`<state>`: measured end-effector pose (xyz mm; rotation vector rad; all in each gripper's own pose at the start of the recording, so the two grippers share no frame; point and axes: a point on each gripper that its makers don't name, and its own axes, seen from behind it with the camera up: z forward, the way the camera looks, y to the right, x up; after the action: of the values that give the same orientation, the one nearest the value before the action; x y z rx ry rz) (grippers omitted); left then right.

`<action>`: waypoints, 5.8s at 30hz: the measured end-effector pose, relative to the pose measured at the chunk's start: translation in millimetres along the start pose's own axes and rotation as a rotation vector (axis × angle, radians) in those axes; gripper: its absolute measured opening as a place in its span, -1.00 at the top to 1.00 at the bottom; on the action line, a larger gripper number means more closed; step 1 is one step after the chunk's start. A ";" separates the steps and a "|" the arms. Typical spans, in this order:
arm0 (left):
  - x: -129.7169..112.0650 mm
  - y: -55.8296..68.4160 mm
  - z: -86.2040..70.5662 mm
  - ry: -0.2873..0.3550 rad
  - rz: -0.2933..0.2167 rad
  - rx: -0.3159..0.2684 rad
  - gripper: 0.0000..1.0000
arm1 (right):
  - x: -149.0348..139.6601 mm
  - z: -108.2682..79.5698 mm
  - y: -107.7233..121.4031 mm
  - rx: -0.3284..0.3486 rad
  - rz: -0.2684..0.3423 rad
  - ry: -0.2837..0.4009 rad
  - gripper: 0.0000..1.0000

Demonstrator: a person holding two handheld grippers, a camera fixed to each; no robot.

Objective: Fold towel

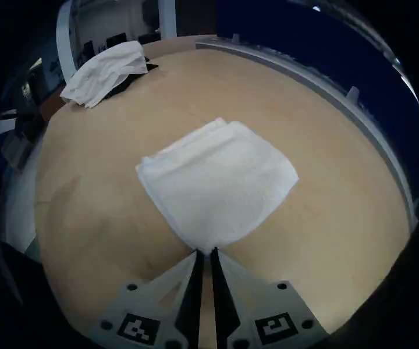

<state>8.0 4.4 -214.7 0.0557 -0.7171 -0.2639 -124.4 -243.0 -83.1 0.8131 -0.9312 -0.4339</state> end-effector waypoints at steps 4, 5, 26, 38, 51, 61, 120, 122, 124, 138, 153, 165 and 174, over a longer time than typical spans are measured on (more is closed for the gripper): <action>1.6 1.4 1.5 0.000 0.007 -0.004 -0.86 | 11.6 -9.2 7.5 -0.019 -0.001 0.031 0.83; 2.3 1.7 2.1 0.001 0.009 -0.005 -0.86 | 16.1 -13.0 10.0 -0.025 -0.003 0.042 0.83; 34.0 30.9 19.6 0.038 0.062 -0.064 -0.86 | 119.6 -129.6 65.6 -0.132 -0.042 0.289 0.89; 28.9 39.5 18.7 0.033 0.066 -0.071 -0.87 | 94.2 -125.2 75.9 -0.161 -0.036 0.258 0.18; 27.9 40.4 15.7 0.035 0.063 -0.065 -0.87 | 71.4 -108.9 66.9 -0.136 -0.056 0.217 -0.15; 18.0 38.1 12.5 0.016 0.066 -0.053 -0.87 | 15.4 -72.7 59.1 -0.096 -0.038 0.120 -0.16; 20.9 45.5 21.6 0.010 0.070 -0.058 -0.86 | 44.6 -86.1 53.1 -0.063 -0.072 0.188 0.89; 22.6 46.1 21.7 0.014 0.071 -0.061 -0.86 | 58.8 -96.0 56.0 -0.074 -0.084 0.216 0.89; 24.1 47.0 21.3 0.016 0.072 -0.063 -0.87 | 70.7 -105.0 57.8 -0.081 -0.093 0.241 0.89; 32.6 56.1 20.6 0.027 0.087 -0.086 -0.86 | 106.4 -145.5 73.2 -0.129 -0.090 0.330 0.89; 41.0 72.9 31.4 0.024 0.137 -0.119 -0.86 | 80.3 -202.2 135.4 -0.236 -0.022 0.345 0.89; 44.5 91.5 38.1 0.021 0.156 -0.134 -0.86 | 36.3 -254.4 208.5 -0.338 0.030 0.328 0.89; 41.3 104.9 41.2 0.008 0.184 -0.135 -0.86 | -0.7 -281.4 257.7 -0.392 0.058 0.289 0.89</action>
<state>33.8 96.7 -142.4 -0.1368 -0.6899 -0.1349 109.5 40.1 20.6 0.4732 -0.5742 -0.4180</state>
